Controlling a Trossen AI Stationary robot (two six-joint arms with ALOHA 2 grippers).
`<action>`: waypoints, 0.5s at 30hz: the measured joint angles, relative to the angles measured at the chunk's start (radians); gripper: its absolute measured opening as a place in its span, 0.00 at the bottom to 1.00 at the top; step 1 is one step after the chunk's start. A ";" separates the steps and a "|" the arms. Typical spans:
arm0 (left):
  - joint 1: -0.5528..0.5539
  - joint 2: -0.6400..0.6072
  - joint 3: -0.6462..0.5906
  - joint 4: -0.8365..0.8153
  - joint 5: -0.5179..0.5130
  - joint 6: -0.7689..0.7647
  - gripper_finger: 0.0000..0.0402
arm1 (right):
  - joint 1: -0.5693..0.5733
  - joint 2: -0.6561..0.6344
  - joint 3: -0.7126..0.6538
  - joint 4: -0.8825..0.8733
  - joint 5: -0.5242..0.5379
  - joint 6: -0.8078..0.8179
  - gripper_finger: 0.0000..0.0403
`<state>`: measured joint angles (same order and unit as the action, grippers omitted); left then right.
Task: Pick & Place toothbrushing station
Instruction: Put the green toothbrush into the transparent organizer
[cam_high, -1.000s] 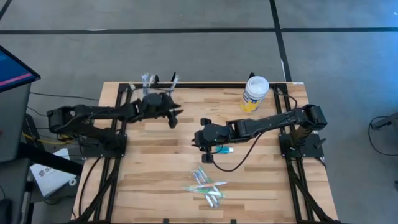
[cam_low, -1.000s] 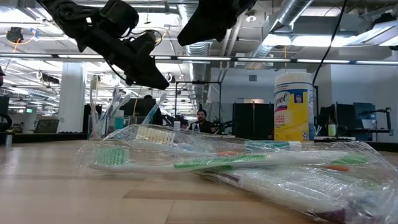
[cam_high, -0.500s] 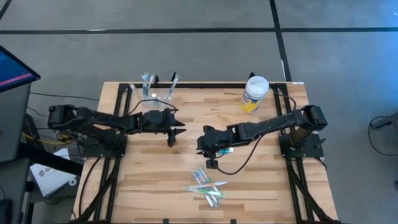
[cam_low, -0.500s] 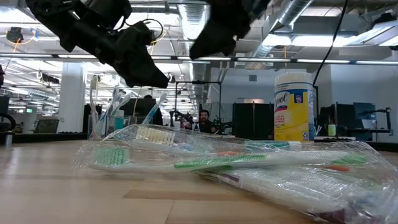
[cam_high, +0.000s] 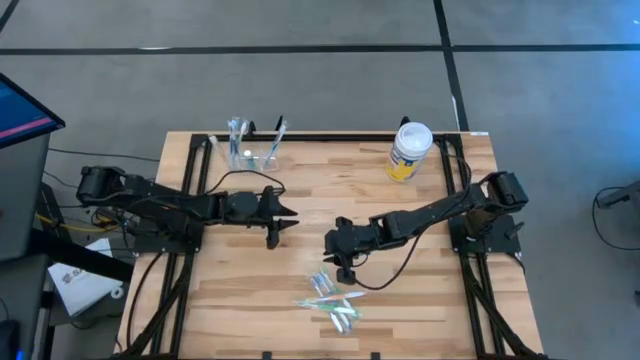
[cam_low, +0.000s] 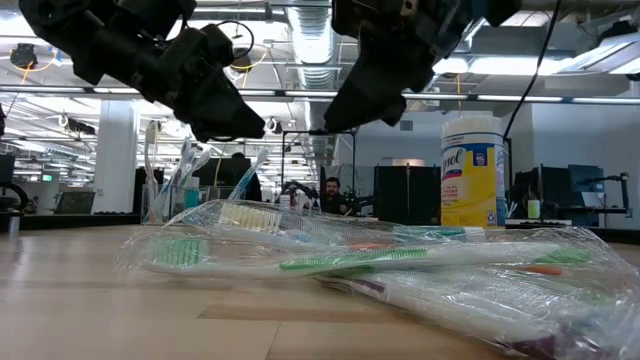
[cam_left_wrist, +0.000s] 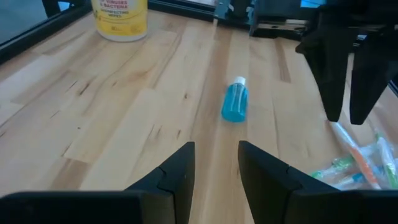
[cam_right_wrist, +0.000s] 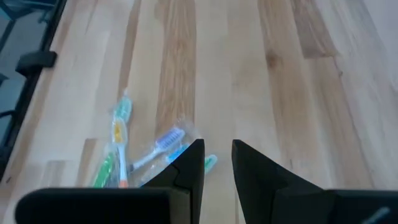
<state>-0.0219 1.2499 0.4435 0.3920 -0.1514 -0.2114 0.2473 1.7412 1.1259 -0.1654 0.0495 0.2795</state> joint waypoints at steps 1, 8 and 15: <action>-0.008 0.000 0.000 0.001 -0.008 -0.004 0.29 | 0.003 0.000 -0.003 0.007 0.001 0.010 0.18; -0.044 0.000 0.000 0.017 -0.043 -0.004 0.29 | 0.025 0.048 -0.040 0.097 0.002 0.040 0.18; -0.046 0.000 0.000 0.025 -0.043 -0.004 0.29 | 0.036 0.137 -0.037 0.163 0.000 0.055 0.18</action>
<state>-0.0677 1.2499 0.4435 0.4168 -0.1940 -0.2157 0.2830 1.8784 1.0885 -0.0026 0.0490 0.3340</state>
